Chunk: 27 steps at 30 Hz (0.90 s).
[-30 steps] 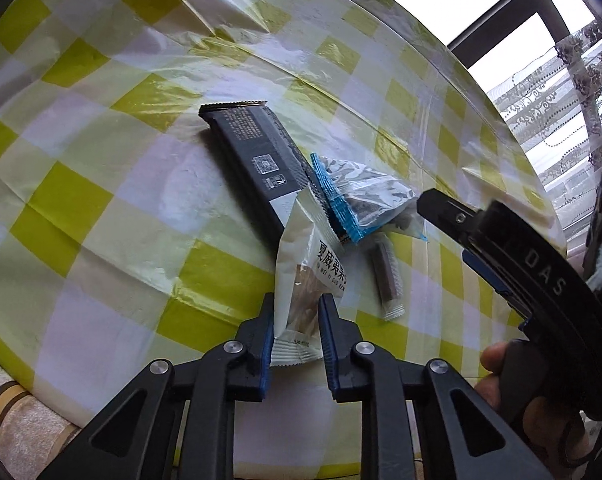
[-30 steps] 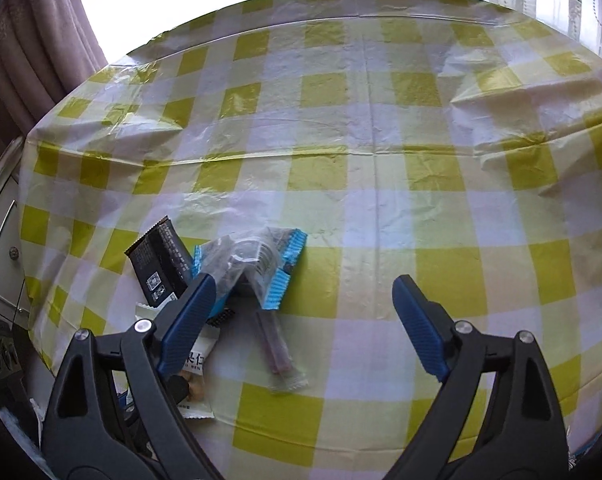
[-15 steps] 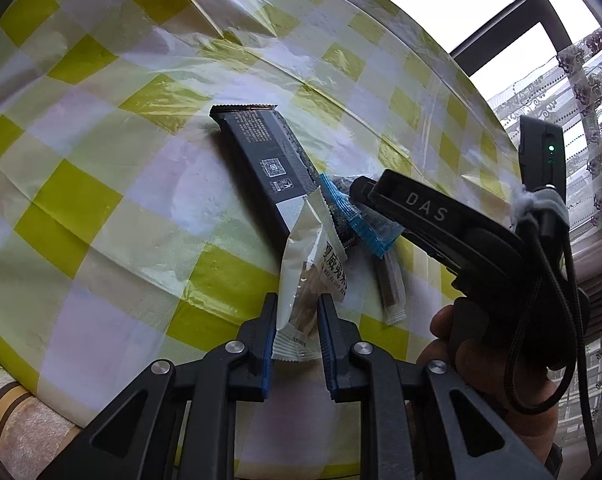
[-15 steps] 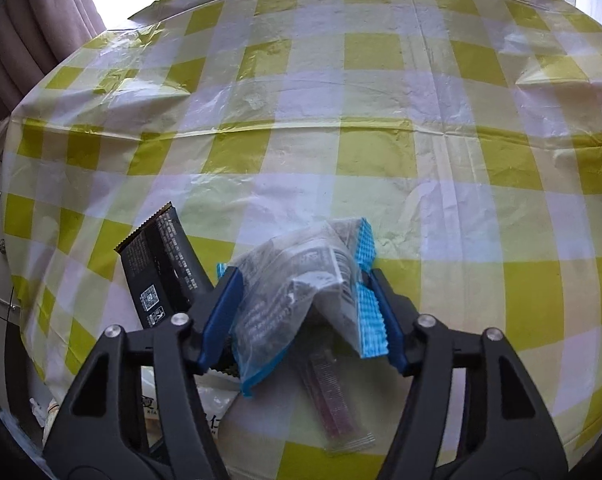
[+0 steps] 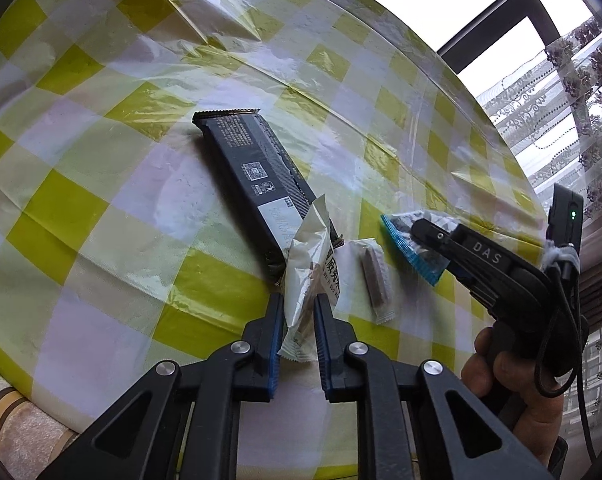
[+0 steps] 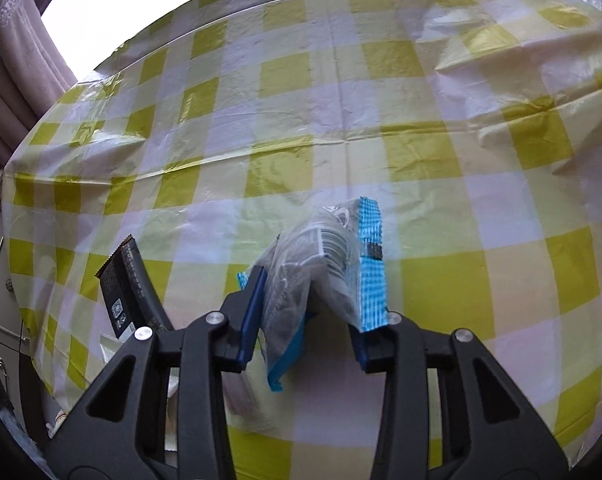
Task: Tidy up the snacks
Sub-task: 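Carry both packets over the purple box and open both grippers to drop them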
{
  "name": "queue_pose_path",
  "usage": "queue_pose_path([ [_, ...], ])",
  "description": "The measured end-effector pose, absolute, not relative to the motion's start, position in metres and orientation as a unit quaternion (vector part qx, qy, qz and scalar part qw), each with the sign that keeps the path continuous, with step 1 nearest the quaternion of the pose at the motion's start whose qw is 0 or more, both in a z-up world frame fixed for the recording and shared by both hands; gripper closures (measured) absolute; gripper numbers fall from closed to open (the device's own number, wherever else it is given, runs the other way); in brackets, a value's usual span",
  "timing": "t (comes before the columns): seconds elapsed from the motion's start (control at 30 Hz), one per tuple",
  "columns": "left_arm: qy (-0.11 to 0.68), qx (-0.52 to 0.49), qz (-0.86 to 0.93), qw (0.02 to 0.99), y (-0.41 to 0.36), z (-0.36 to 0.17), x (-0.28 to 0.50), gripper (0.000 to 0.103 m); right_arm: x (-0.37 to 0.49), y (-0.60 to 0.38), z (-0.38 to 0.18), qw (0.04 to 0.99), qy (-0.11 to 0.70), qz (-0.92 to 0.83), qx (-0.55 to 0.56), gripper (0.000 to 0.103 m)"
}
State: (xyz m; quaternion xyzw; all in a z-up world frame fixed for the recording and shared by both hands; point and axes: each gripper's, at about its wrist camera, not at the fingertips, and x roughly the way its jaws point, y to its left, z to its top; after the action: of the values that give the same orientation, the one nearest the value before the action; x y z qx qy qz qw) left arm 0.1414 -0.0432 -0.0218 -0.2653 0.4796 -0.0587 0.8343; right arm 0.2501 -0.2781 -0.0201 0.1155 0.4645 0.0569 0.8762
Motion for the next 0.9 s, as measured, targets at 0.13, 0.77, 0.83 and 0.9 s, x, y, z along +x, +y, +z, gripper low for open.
queue_pose_path([
  [0.13, 0.475, -0.261, -0.064, 0.838, -0.046, -0.02, 0.141, 0.089, 0.23, -0.298, -0.014, 0.881, 0.457, 0.044, 0.116, 0.061],
  [0.77, 0.44, -0.236, -0.15, 0.853, -0.075, 0.006, 0.129, 0.091, 0.103, -0.396, 0.018, 0.893, 0.436, -0.012, 0.107, 0.061],
  [0.83, 0.44, -0.234, -0.17, 0.85, -0.084, 0.01, 0.127, 0.091, 0.089, -0.411, 0.019, 0.893, 0.436, -0.026, 0.107, 0.061],
  [0.9, 0.439, -0.228, -0.192, 0.847, -0.095, 0.016, 0.125, 0.091, 0.076, -0.425, 0.02, 0.892, 0.436, -0.041, 0.11, 0.061],
])
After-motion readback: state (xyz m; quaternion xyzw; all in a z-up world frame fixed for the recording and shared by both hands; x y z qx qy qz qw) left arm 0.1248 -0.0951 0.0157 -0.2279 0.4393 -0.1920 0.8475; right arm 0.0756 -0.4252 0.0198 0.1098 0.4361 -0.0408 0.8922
